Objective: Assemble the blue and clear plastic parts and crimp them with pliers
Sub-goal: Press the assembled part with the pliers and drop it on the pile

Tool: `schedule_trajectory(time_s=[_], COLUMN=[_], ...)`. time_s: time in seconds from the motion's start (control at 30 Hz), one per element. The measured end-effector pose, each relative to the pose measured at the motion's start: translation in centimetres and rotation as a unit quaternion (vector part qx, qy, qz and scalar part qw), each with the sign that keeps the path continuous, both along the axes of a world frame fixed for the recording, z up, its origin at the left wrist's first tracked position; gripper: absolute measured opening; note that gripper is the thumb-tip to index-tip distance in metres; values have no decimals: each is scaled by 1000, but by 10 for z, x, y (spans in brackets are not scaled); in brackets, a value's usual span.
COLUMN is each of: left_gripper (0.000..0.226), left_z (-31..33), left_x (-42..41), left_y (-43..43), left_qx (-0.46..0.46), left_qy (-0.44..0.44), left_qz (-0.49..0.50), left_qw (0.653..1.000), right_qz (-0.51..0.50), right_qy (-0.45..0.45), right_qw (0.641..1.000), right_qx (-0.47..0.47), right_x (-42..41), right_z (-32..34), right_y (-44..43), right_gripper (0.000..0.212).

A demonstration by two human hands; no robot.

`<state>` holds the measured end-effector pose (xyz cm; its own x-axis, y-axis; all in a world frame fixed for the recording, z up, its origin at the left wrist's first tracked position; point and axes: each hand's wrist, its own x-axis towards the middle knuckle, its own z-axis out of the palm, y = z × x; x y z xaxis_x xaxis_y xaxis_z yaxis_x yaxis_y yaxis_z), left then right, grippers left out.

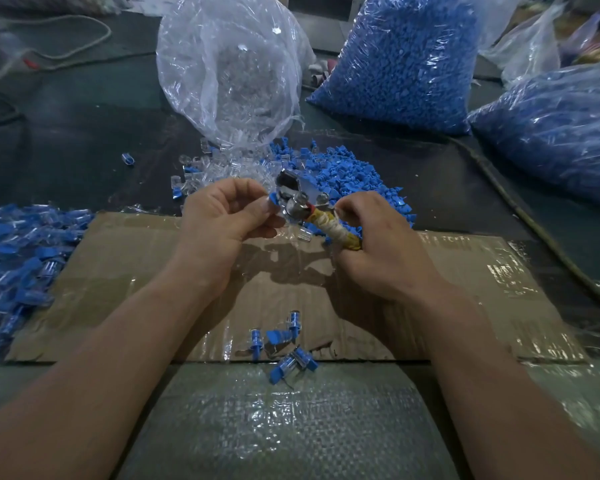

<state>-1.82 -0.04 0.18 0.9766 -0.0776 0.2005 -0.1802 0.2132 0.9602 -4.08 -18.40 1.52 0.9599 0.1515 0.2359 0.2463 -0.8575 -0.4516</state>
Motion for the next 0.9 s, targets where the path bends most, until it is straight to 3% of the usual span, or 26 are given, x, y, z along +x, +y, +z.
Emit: schedule_trajectory(time_s=[0.3,0.47,0.9], left_gripper=[13,13,8], left_z=[1,1,2], left_x=[-2,-4,-6], left_y=[-3,-5,-2], left_qx=[-10,-10,15], left_qy=[-4,-8,-8], left_qz=[2,3,22], left_qw=[1000,1000,1000], right_qz=[14,7,4], right_qy=[25,14,13], right_qw=[999,999,1000], right_qx=[-24,-31,-16], right_x=[1,-1,-3], right_z=[1,5,6], right_y=[0,2,11], right_gripper=[32,46,31])
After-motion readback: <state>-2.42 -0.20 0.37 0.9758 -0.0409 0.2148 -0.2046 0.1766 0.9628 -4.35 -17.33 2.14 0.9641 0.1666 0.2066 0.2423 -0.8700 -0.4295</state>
